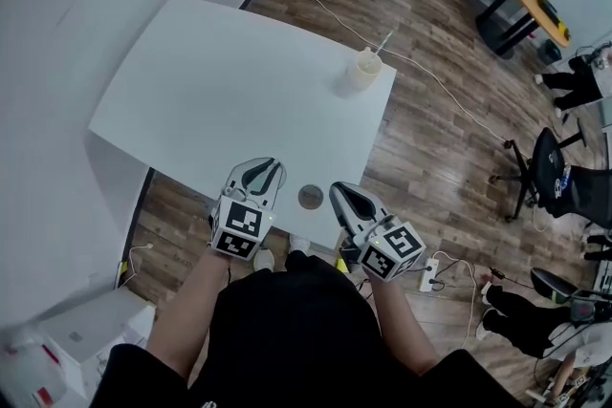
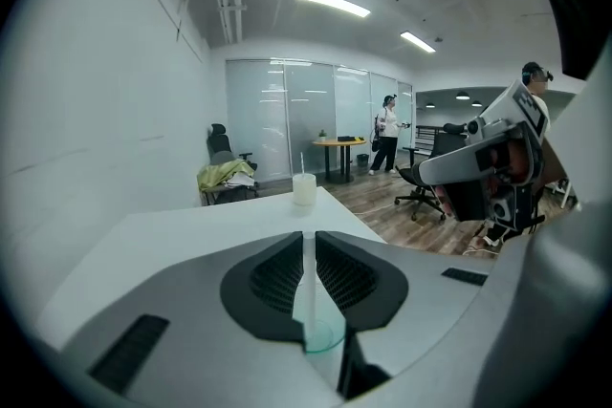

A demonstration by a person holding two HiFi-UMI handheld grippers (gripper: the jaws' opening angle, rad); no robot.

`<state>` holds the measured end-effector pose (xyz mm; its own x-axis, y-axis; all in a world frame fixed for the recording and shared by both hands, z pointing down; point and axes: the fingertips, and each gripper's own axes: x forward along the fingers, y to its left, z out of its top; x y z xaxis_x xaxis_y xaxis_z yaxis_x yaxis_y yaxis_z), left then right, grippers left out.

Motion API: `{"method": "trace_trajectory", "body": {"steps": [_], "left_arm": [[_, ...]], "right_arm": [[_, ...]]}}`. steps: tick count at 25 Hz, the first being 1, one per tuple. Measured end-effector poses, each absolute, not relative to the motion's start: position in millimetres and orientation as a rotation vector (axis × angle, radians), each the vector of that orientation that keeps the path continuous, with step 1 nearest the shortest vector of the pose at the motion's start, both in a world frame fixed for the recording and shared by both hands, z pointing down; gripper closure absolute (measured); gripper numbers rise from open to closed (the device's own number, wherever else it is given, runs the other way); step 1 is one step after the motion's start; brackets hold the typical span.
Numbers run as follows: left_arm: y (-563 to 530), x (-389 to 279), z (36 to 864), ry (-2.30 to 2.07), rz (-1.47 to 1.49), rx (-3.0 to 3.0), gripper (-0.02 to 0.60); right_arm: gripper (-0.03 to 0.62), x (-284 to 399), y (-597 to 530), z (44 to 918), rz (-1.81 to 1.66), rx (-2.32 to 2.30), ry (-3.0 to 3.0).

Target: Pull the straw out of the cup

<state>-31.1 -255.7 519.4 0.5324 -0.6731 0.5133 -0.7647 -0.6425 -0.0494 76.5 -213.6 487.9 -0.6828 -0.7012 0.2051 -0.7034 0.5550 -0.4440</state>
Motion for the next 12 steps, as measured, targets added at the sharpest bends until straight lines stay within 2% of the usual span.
{"method": "trace_trajectory", "body": {"steps": [12], "left_arm": [[-239.4, -38.6, 478.9, -1.254, 0.482, 2.635, 0.529]], "right_arm": [[0.571, 67.3, -200.1, 477.7, 0.757, 1.268, -2.799]]}}
